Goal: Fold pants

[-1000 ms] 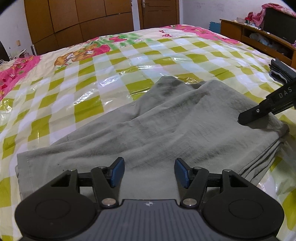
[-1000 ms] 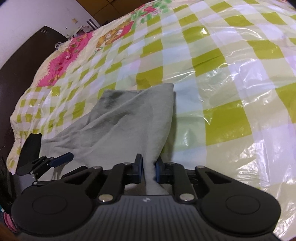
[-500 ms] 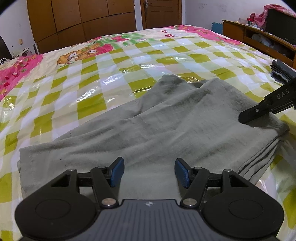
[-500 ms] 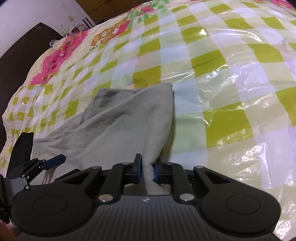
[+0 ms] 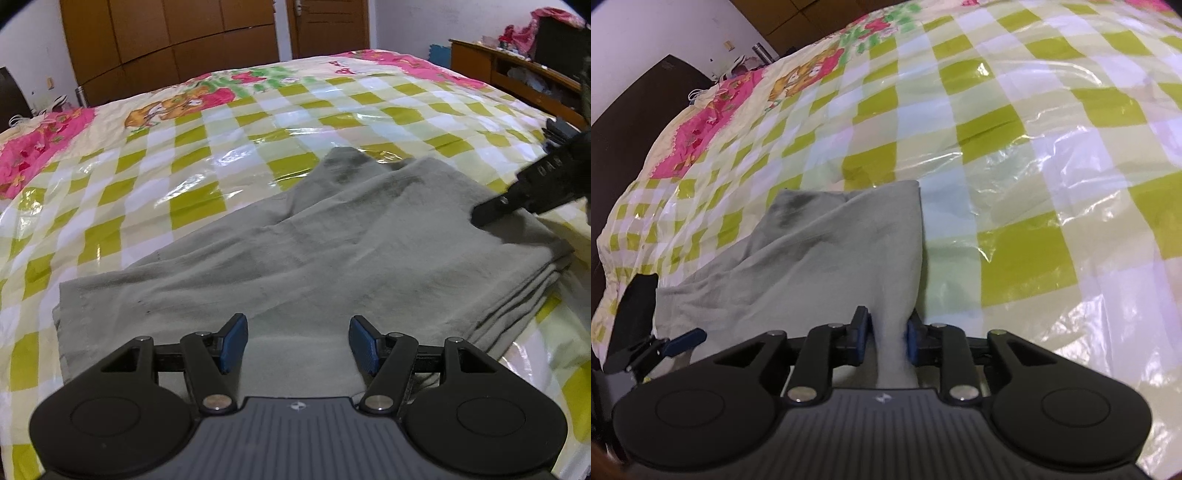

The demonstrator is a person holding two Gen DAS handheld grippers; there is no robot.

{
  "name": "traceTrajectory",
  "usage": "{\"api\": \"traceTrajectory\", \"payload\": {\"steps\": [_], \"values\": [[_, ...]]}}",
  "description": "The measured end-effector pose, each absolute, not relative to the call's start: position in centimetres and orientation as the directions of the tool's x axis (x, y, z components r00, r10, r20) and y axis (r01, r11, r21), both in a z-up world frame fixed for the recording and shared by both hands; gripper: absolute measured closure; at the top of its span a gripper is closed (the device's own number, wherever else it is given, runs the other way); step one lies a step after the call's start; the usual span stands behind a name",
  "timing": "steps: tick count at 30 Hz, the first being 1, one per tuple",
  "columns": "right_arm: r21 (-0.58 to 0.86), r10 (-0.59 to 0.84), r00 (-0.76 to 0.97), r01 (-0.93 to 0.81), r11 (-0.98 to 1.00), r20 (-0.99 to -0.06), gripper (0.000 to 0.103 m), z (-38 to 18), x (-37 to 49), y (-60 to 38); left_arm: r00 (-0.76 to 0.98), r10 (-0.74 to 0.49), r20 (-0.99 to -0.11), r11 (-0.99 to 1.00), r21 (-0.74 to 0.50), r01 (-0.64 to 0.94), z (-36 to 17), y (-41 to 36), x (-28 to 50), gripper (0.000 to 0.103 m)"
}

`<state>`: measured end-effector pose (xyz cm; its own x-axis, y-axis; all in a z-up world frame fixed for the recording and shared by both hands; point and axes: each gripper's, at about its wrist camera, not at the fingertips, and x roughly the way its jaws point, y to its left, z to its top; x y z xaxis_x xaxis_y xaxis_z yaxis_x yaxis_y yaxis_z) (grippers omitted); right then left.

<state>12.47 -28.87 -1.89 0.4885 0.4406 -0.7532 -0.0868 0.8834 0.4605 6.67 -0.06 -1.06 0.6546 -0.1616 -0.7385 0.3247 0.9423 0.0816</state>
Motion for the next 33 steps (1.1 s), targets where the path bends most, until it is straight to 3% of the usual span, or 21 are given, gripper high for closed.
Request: {"api": "traceTrajectory", "payload": {"steps": [3,8,10,12,14,20,33], "values": [[0.483,0.464,0.485,-0.093,0.870,-0.742,0.074,-2.0,13.0,-29.1,0.649,-0.160,-0.744,0.937,0.094,0.337,-1.3,-0.4,6.8,0.030],[0.525,0.492,0.477,-0.073,0.848,-0.728,0.074,-2.6,14.6,-29.3,0.655,-0.168,-0.737,0.940,0.080,0.331,-0.9,-0.3,6.8,0.030],[0.527,0.494,0.469,-0.071,0.847,-0.732,0.079,-2.6,15.1,-29.2,0.663,-0.159,-0.731,0.940,0.093,0.327,-0.8,-0.5,6.9,0.030],[0.493,0.474,0.470,-0.091,0.865,-0.744,0.093,-2.3,15.0,-28.7,0.680,-0.149,-0.718,0.942,0.106,0.318,-0.5,-0.6,6.9,0.030],[0.488,0.473,0.483,-0.104,0.867,-0.737,0.096,-1.9,14.7,-28.8,0.694,-0.143,-0.706,0.949,0.100,0.298,-0.3,-0.5,7.1,0.030],[0.502,0.479,0.500,-0.100,0.859,-0.721,0.096,-1.5,14.0,-29.1,0.675,-0.081,-0.733,0.938,0.173,0.300,-1.7,-1.2,8.1,0.029],[0.448,0.459,0.533,-0.159,0.880,-0.711,0.097,3.7,12.9,-26.1,0.715,-0.095,-0.693,0.932,0.190,0.309,-2.0,-1.1,7.1,0.028]]}}
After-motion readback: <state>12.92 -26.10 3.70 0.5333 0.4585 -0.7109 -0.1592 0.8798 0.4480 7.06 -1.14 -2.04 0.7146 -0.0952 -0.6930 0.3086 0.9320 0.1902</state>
